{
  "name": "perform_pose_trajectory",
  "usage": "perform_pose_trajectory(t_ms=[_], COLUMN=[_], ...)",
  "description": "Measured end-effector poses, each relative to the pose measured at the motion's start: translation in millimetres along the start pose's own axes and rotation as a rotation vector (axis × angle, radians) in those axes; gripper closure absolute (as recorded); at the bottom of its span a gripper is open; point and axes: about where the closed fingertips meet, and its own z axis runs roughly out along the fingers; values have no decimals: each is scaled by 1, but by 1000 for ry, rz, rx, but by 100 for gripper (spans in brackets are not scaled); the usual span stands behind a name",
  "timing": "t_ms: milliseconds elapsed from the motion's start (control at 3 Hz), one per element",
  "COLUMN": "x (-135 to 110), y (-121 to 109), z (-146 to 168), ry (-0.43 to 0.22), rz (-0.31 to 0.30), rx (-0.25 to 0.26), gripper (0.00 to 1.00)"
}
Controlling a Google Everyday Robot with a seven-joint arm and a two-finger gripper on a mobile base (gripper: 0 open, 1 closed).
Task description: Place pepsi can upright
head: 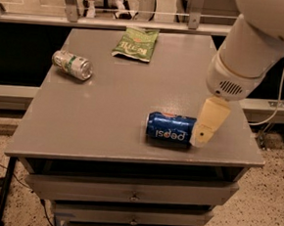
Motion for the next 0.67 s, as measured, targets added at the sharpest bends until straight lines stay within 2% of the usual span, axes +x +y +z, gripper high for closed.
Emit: perform_pose_trajectory(t_ms=[333,667], x=[-16,-35], y=[13,26], z=[23,40], ry=[-9,-50], rz=[17,14], rx=[-44,-89], gripper=[0,0])
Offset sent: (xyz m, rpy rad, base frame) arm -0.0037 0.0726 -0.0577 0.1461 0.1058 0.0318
